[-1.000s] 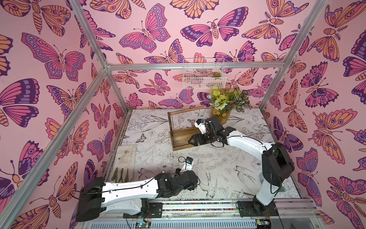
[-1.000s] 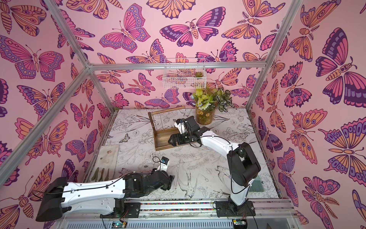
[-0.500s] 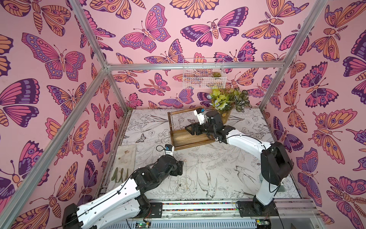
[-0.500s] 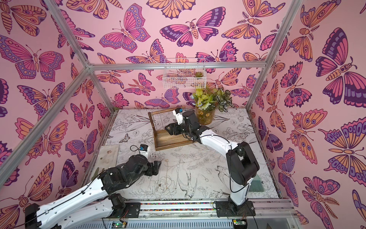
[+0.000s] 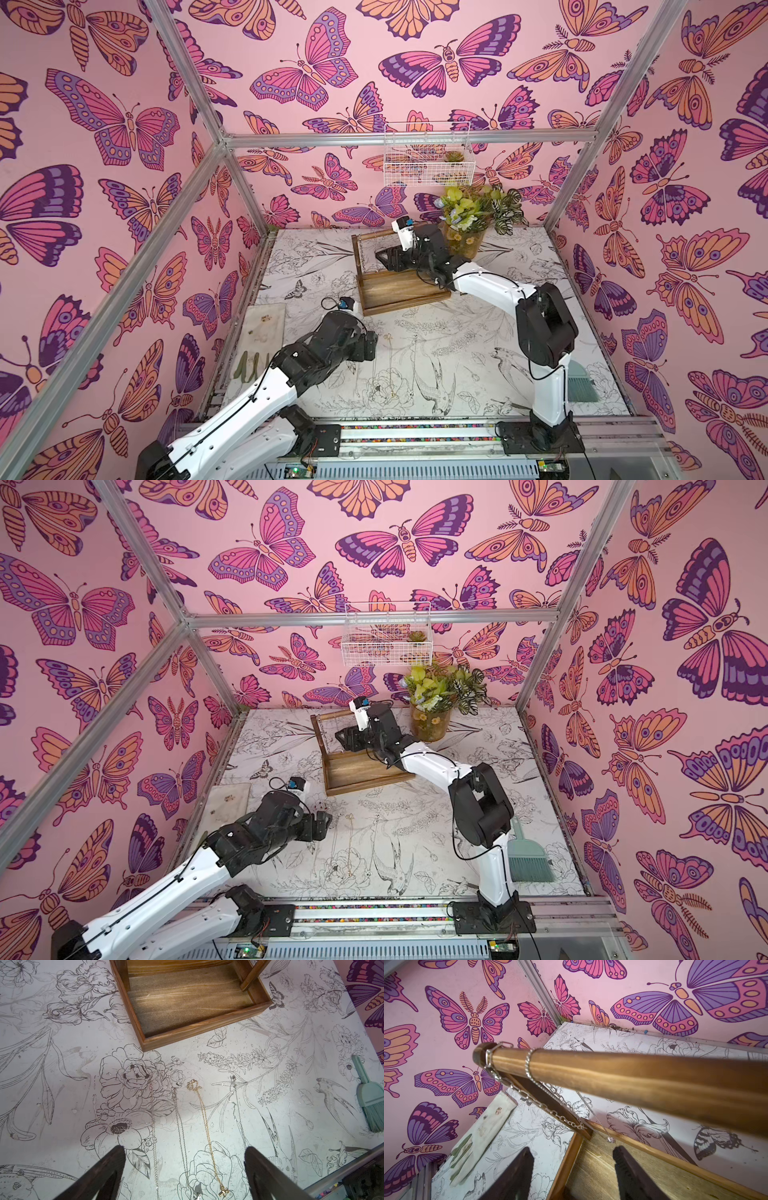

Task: Take the necklace off the jewelry display stand
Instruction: Take off the necklace from the stand.

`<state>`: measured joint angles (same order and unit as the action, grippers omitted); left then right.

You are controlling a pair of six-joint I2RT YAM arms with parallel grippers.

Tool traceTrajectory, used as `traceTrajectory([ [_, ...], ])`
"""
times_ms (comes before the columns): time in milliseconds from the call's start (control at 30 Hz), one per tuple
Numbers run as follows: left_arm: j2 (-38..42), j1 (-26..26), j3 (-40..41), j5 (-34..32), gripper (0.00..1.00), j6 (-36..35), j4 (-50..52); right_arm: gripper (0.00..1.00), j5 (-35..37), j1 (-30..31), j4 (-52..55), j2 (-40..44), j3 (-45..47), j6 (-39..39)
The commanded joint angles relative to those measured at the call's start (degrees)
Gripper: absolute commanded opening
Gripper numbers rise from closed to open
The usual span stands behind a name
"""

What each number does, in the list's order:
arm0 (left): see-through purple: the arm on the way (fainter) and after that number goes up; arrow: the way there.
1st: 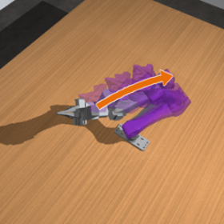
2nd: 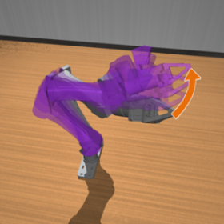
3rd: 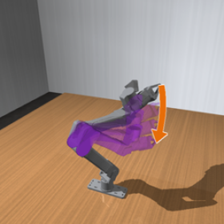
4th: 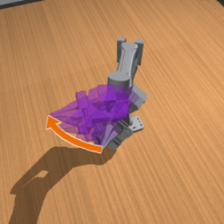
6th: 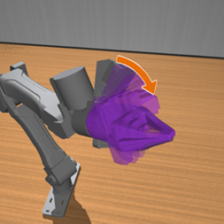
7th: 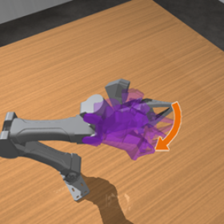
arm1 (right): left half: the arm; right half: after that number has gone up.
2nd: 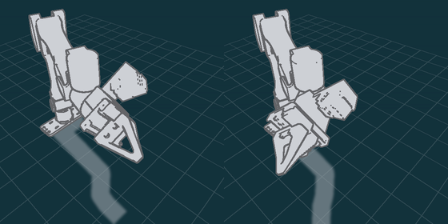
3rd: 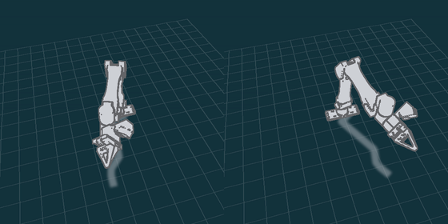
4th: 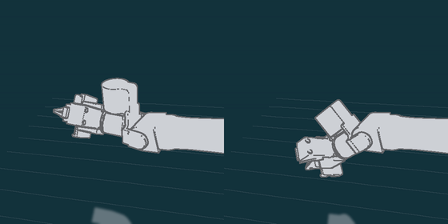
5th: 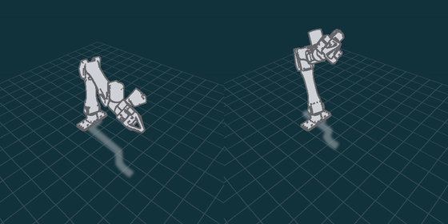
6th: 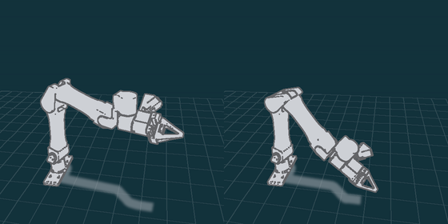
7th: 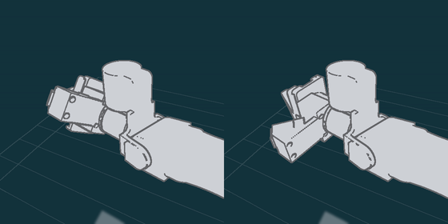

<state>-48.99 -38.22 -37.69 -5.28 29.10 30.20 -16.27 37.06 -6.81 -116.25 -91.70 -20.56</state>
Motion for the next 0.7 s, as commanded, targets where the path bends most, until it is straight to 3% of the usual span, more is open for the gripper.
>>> traceTrajectory([
  [0,-0.19,1.17,-0.84,2.70,0.92,-1.69,0.04,0.64,2.82,0.74,-1.90,-1.15,-2.51,0.83],
  [400,1.00,2.74,0.58,4.48,0.92,-2.25,-0.05,0.55,7.02,1.97,-3.60,-4.89,-7.32,0.78],
  [667,2.40,3.23,1.65,4.92,0.92,-2.16,0.24,0.44,7.49,2.56,-4.91,-5.53,-8.22,0.79],
])
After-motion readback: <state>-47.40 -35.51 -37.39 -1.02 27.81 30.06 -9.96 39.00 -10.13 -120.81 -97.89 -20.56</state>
